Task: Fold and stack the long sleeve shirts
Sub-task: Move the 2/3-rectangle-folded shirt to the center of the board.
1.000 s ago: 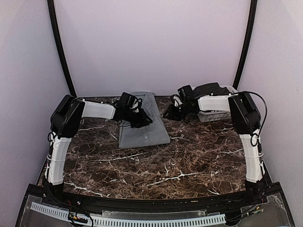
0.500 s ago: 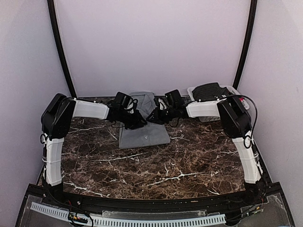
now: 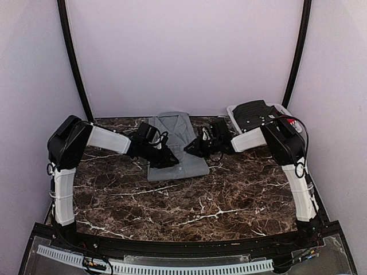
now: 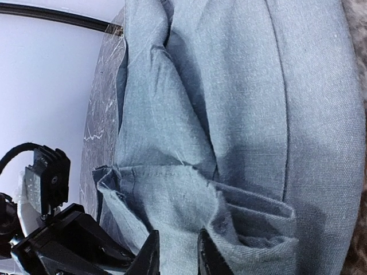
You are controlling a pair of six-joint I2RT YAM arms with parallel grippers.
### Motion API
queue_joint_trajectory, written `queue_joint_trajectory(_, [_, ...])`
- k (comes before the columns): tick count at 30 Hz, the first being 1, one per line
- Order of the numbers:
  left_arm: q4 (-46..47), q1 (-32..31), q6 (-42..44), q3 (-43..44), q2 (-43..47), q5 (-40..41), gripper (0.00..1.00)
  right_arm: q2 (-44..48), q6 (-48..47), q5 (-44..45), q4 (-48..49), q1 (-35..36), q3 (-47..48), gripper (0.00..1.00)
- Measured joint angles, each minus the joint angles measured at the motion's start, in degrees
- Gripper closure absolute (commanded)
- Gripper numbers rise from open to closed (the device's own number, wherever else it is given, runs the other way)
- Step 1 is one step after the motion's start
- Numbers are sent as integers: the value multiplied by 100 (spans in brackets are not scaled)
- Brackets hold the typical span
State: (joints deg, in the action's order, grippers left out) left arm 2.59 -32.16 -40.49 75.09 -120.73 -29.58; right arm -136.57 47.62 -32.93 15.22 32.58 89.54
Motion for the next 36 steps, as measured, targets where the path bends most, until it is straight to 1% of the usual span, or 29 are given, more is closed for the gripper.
queue_joint_trajectory(4, [210, -24, 0, -326, 105, -105, 72, 367, 186, 52, 323, 7, -708, 80])
queue_joint_trajectory(8, [262, -136, -13, -852, 483, -96, 72, 907, 271, 114, 586, 103, -1620, 79])
queue_joint_trajectory(11, [269, -315, -76, -1355, 894, -81, 71, 1390, 317, 175, 710, 258, -2369, 79])
queue_joint_trajectory(15, [181, -621, -262, -1996, 1521, -70, 71, 1792, 308, 188, 713, 396, -2918, 78])
queue_joint_trajectory(20, [-7, -894, -391, -2122, 2004, 66, 70, 2070, 17, 323, 286, 407, -3029, 76])
queue_joint_trajectory(25, [-389, -791, -358, -1906, 2339, 616, 71, 2295, -269, 437, -164, 365, -2988, 75])
queue_joint_trajectory(30, [-503, -376, -216, -1606, 2216, 826, 74, 2315, -385, 516, -354, 256, -2787, 78])
queue_joint_trajectory(33, [-533, -138, -83, -1412, 1919, 914, 74, 2299, -404, 579, -411, 170, -2754, 82])
queue_joint_trajectory(36, [-533, 59, 39, -1303, 1572, 951, 75, 2267, -409, 662, -487, 57, -2754, 82])
